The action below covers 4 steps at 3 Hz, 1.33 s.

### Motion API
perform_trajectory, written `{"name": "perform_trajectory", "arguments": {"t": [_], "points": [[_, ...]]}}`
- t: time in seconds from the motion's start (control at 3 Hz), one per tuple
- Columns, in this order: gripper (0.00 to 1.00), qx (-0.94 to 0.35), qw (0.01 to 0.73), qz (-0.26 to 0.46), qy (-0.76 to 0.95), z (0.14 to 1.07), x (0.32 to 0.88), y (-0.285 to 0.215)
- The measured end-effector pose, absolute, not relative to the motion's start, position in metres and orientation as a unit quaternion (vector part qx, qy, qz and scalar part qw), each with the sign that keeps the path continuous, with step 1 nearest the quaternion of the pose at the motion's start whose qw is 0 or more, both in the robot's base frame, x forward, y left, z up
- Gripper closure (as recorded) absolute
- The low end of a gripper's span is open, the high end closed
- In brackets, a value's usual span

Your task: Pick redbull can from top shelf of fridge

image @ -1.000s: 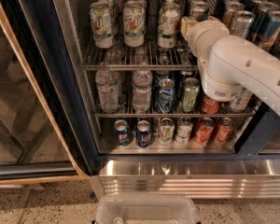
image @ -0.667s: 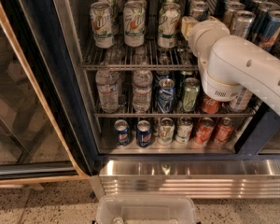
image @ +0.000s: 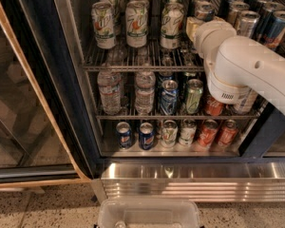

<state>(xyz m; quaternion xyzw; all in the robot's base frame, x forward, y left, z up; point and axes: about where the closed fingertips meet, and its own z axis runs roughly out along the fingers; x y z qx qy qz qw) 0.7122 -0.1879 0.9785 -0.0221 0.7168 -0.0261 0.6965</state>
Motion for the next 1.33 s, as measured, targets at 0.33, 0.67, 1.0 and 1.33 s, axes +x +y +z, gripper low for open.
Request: {"name": "perform_trajectory", "arguments": {"t": [0.33, 0.67, 1.0, 1.33], "points": [[1.0, -0.022, 0.693, -0.026, 0.72, 0.98, 0.707, -0.191], [1.0, -0.021, 0.689, -0.021, 0.724, 0.984, 0.7, -0.193], [1.0, -0.023, 0.689, -0.014, 0.724, 0.99, 0.693, -0.191], [1.0, -0.028, 0.691, -0.005, 0.722, 0.996, 0.688, -0.187]]}}
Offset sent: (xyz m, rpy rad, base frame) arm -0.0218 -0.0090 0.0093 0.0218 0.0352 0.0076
